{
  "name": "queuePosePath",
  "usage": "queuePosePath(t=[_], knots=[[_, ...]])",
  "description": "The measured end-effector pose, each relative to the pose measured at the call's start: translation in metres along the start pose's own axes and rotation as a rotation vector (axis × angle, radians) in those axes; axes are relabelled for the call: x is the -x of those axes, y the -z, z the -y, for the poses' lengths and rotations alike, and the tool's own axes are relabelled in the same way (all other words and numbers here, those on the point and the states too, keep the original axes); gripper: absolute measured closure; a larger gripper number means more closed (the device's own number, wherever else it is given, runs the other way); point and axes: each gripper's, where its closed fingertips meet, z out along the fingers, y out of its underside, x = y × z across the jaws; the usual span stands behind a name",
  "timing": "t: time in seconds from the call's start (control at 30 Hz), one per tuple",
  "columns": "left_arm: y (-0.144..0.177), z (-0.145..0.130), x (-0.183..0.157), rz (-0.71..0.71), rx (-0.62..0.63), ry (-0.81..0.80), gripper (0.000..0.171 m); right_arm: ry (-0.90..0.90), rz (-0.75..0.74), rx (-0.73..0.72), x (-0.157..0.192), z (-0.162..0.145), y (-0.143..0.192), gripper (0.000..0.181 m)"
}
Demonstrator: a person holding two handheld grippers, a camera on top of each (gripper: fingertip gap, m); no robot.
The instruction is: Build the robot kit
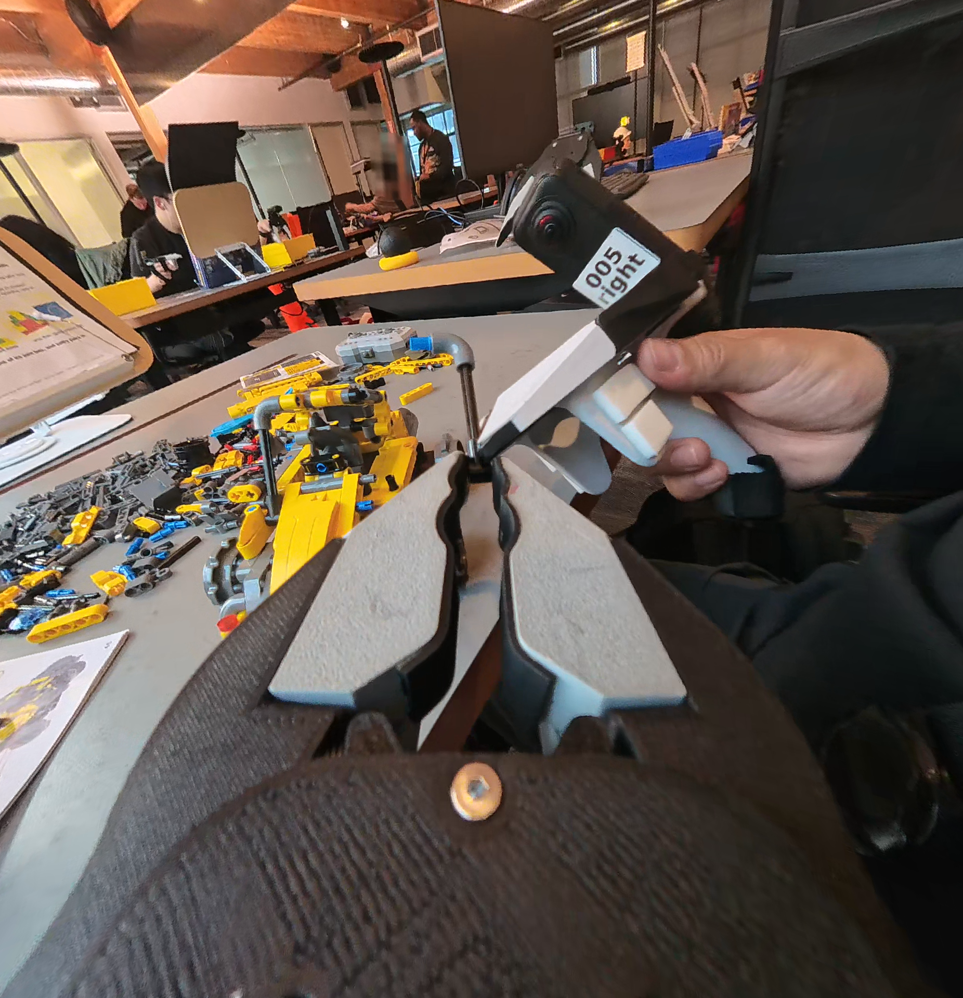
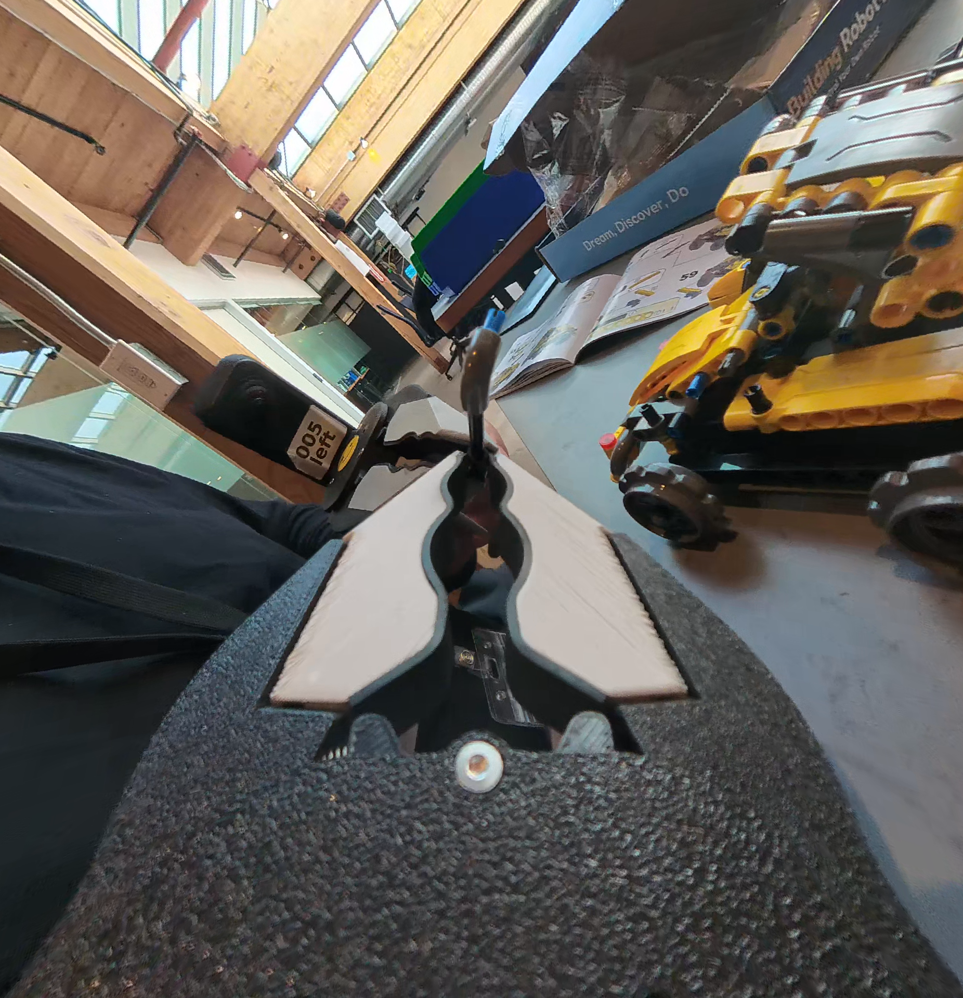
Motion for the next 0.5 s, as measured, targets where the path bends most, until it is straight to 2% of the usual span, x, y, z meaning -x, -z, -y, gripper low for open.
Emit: queuePosePath(t=[0.13, 0.23, 0.37, 0.5], knots=[[-0.002, -0.005, 0.001, -0.002, 0.027, 0.062, 0.161, -0.009, -0.012, -0.028, -0.004, 0.002, 0.003, 0.174], [-0.002, -0.007, 0.002, -0.007, 0.035, 0.069, 0.165, -0.018, -0.015, -0.038, -0.006, 0.001, 0.005, 0.175], [-0.003, -0.008, 0.007, 0.006, 0.057, 0.063, 0.146, 0.005, -0.085, -0.040, -0.017, 0.003, 0.008, 0.174], [0.002, -0.007, 0.040, 0.059, 0.102, 0.063, 0.129, 0.010, -0.190, -0.074, -0.037, 0.020, 0.016, 0.174]])
